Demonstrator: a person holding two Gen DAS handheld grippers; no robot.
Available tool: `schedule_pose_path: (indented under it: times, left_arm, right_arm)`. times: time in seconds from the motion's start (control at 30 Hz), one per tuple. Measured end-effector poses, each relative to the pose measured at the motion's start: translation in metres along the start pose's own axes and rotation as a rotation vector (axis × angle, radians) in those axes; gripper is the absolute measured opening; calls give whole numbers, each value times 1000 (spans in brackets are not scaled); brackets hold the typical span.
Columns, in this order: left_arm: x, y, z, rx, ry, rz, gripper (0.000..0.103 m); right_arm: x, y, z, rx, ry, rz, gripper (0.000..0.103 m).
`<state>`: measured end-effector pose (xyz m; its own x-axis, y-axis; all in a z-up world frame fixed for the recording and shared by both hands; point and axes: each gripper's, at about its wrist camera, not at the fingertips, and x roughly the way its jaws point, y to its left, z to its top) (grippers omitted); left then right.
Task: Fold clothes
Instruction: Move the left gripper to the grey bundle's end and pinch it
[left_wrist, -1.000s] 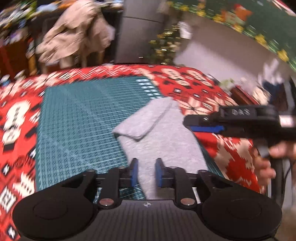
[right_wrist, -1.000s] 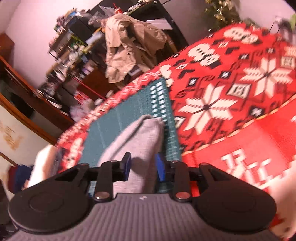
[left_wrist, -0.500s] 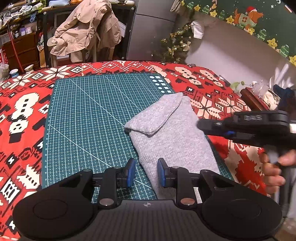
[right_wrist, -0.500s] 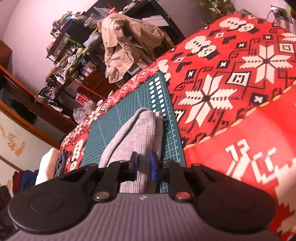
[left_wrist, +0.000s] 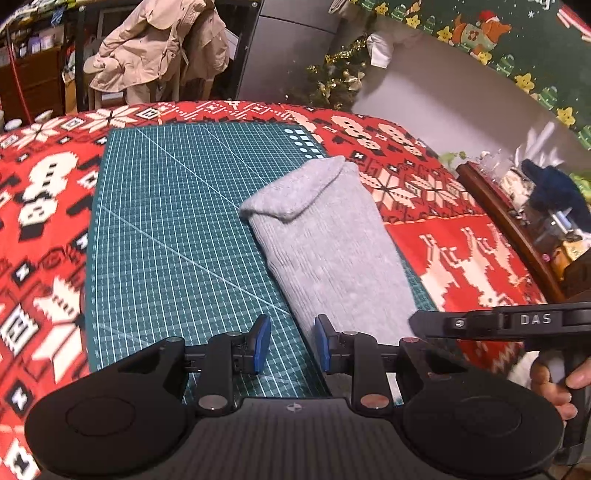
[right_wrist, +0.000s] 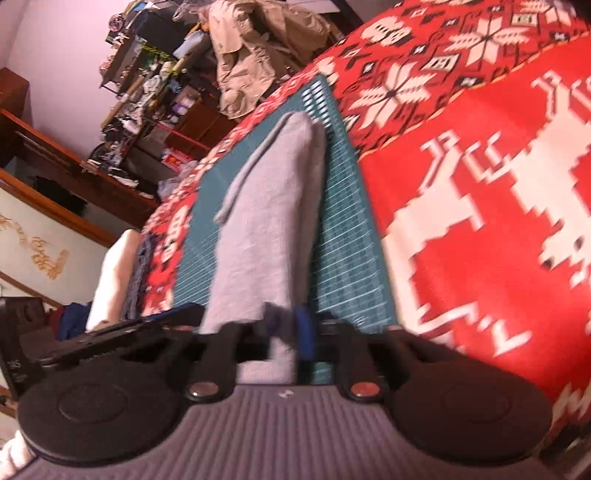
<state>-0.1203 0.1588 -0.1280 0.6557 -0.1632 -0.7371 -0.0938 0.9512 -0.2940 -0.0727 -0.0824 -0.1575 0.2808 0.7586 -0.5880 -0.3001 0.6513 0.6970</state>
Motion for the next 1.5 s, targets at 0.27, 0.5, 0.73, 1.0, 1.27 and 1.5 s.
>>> schedule_pose_path:
  times: [0.27,0.5,0.73,1.0,1.27,1.5]
  left_arm:
    - [-15,-12,6,48,-54,-10,25]
    - [-6,-30,-7,127,16,-26,25]
    - [3,-34,-19,139,68,13,13]
    - [2,-21,-22,89,88,-16,13]
    - [-26,-18,-16,53,34,-16,12]
    - [-20,-22,7,-10,-44,-83,11]
  right_arm:
    - [7,9,-4,-23,8,-11,7]
    - [-1,-2,-15,15,31,2,19]
    - [-2,2,-22,36,37,38,7]
    - [4,-8,-25,60,56,24,8]
    - [-11,6,-14,-34,26,4,13]
    - [-26,41,24,-247,-71,-53,13]
